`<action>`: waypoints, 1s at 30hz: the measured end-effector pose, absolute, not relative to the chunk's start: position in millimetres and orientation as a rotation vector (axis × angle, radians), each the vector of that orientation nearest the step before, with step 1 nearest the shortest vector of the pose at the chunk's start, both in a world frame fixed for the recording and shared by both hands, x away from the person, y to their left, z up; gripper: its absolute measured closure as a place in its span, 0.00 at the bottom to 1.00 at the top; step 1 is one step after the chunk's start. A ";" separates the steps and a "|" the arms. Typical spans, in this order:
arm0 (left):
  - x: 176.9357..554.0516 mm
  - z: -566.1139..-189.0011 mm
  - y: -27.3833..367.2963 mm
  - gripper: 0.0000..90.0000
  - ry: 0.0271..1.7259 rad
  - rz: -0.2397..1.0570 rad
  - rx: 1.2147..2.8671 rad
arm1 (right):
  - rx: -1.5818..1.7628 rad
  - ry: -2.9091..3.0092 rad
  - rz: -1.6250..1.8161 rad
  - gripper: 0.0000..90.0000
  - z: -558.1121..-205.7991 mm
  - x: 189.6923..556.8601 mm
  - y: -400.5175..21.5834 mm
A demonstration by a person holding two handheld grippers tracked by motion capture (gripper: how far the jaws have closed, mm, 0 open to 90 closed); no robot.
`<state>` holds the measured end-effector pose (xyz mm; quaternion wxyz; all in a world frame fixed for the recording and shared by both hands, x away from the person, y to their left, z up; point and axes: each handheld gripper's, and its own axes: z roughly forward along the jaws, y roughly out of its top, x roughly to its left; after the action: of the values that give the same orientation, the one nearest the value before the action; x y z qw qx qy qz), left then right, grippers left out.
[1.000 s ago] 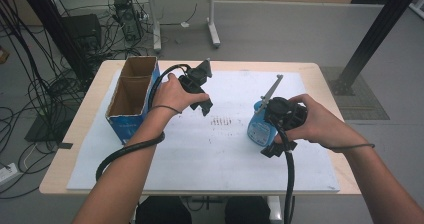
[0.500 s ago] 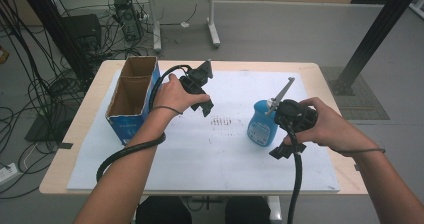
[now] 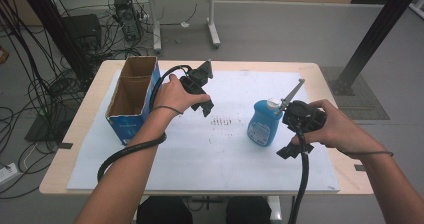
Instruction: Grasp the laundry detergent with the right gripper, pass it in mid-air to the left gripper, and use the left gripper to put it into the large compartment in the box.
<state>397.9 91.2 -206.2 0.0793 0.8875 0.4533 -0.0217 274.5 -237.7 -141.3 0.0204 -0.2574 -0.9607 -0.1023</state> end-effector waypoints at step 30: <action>396.8 -207.1 99.2 0.11 1.375 -0.065 2.626 | -0.935 -2.937 -0.394 0.09 -166.3 277.5 -273.3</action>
<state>396.8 99.2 -207.1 0.0881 0.8823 0.4619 -0.0220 277.5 -273.3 -166.3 0.0172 -0.3007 -0.9451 -0.1269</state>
